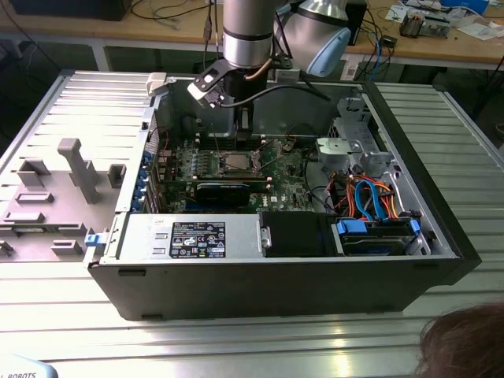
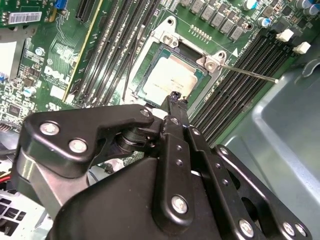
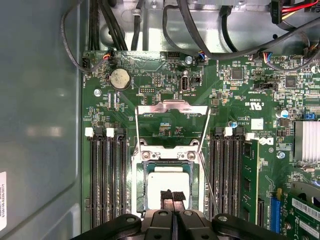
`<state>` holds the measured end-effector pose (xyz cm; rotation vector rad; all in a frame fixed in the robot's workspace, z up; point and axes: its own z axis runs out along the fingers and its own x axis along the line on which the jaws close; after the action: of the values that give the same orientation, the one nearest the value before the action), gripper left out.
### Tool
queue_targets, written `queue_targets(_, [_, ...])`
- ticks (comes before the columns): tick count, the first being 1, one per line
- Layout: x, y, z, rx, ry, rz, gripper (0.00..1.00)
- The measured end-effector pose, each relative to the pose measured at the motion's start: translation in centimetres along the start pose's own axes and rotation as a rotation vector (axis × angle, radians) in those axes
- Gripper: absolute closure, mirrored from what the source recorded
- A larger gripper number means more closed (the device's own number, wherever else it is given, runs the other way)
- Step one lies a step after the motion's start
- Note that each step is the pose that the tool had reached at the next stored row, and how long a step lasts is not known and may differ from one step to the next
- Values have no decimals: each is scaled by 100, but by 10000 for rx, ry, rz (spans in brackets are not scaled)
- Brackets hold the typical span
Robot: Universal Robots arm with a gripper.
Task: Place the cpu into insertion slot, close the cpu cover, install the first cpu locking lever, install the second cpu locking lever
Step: 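Close the cpu cover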
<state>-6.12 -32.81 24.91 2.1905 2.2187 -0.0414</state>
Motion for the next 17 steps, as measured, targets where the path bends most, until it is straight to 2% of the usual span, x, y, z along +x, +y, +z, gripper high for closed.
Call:
queue_targets(5, [0,2,-49,0,-1,0,89])
queue_targets(17, [-9,4,-323,0,0,-1,89])
